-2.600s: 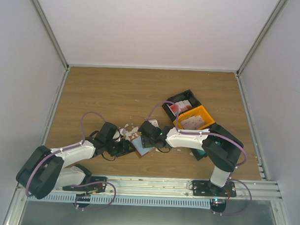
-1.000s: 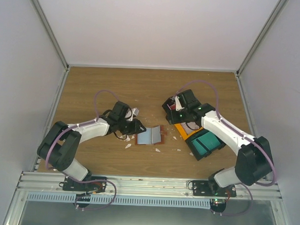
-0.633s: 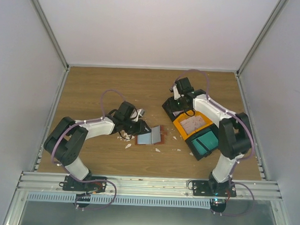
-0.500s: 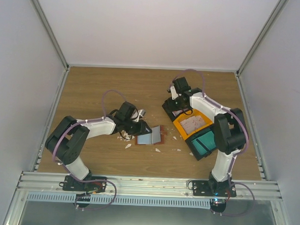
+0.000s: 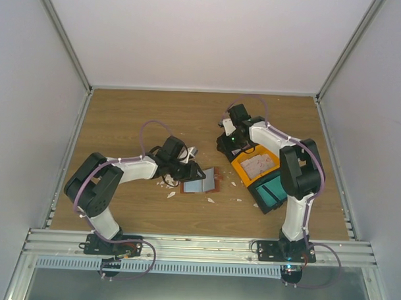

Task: Put the credit cards into the card holder
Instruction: Pick up the credit card from the storage box.

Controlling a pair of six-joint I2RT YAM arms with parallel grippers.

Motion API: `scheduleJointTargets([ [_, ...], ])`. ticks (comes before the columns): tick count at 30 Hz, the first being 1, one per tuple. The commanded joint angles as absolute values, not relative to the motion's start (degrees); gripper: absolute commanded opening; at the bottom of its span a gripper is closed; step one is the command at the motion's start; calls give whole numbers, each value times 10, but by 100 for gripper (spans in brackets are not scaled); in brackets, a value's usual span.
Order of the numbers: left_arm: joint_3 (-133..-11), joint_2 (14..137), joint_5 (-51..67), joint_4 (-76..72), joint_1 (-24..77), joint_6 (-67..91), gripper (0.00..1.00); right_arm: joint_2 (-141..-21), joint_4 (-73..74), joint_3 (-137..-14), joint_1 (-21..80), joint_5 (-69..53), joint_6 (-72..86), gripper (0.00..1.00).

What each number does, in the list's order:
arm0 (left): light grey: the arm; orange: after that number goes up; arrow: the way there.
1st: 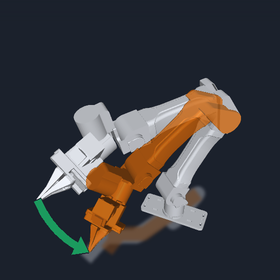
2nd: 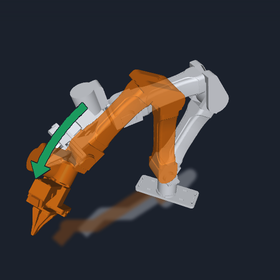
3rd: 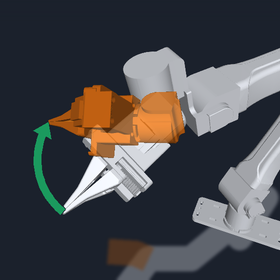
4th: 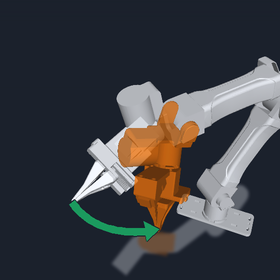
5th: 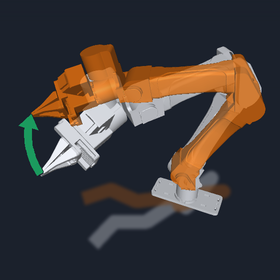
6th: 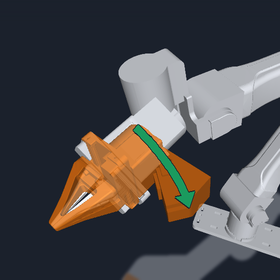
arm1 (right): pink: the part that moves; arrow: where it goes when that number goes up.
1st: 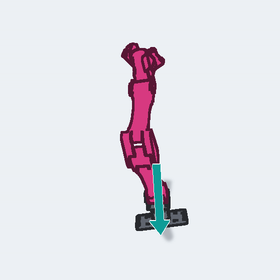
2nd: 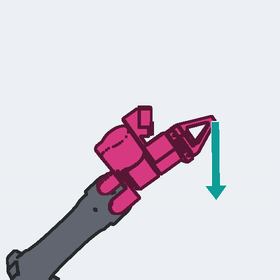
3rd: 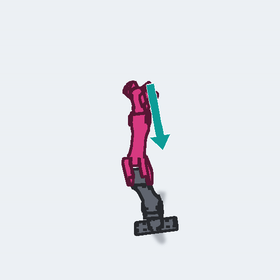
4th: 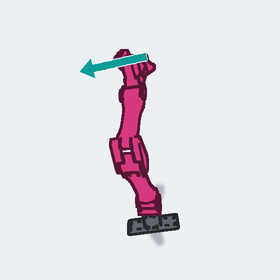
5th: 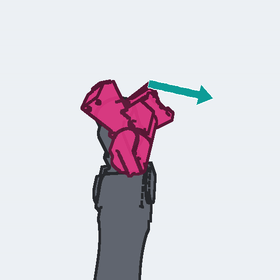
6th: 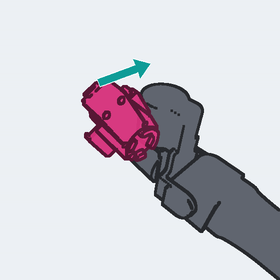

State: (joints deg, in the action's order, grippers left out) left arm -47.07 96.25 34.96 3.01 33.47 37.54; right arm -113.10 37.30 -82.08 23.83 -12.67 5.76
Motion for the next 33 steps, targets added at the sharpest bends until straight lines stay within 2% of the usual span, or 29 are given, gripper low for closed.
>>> scheduleJointTargets([
  [1, -482, 966, 355, 9, 342, 375, 35, -1136, 391, -836, 238, -163, 44, 53],
  [13, -477, 964, 348, 11, 344, 375, 35, -1101, 395, -828, 237, -164, 54, 46],
  [23, -473, 964, 346, 11, 346, 375, 35, -1097, 392, -821, 238, -153, 59, 29],
  [33, -473, 969, 346, 10, 346, 374, 34, -1084, 390, -820, 236, -146, 66, 23],
])
